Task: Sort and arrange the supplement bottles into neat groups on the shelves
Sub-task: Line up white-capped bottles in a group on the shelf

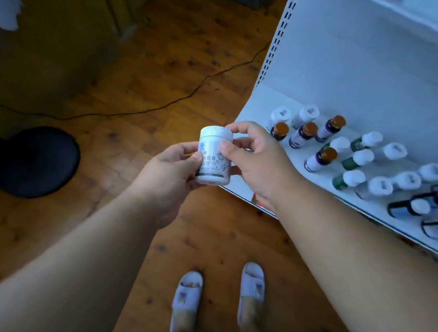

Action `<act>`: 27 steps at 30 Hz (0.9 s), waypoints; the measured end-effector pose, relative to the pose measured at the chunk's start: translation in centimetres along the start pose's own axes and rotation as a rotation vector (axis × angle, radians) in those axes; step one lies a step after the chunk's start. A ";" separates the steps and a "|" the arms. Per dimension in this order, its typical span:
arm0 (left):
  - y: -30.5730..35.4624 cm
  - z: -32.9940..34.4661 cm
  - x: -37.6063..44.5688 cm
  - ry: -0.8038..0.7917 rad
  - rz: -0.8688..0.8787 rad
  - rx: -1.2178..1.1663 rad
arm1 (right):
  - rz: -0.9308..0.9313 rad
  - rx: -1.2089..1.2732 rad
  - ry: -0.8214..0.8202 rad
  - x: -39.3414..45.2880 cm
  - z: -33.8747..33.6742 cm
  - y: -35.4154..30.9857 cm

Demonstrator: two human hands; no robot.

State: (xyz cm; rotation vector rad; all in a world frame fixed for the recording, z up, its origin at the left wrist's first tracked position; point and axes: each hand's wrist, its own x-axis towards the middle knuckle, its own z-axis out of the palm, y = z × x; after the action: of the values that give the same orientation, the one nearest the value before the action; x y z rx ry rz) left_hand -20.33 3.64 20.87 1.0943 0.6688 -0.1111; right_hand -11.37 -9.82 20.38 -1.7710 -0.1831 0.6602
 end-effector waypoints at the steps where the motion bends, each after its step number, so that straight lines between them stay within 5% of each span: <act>1: 0.6 0.7 -2.2 -0.030 -0.007 0.013 | 0.004 0.017 0.014 -2.3 -0.6 -1.1; 10: 2.8 14.6 -16.2 -0.490 -0.032 0.273 | -0.048 0.175 0.345 -23.3 -13.4 -7.1; 19: -6.1 45.3 -26.7 -1.069 0.074 0.364 | -0.202 0.162 0.783 -47.1 -38.3 -4.7; 27: -14.7 68.8 -35.4 -1.155 0.144 0.461 | -0.162 0.168 1.036 -63.5 -56.7 -2.2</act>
State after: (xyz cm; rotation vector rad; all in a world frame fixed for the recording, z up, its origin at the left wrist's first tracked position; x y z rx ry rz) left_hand -23.88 -70.04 48.53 1.2848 -0.4996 -0.7348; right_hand -34.00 -85.10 53.08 -1.7017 0.4226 -0.3895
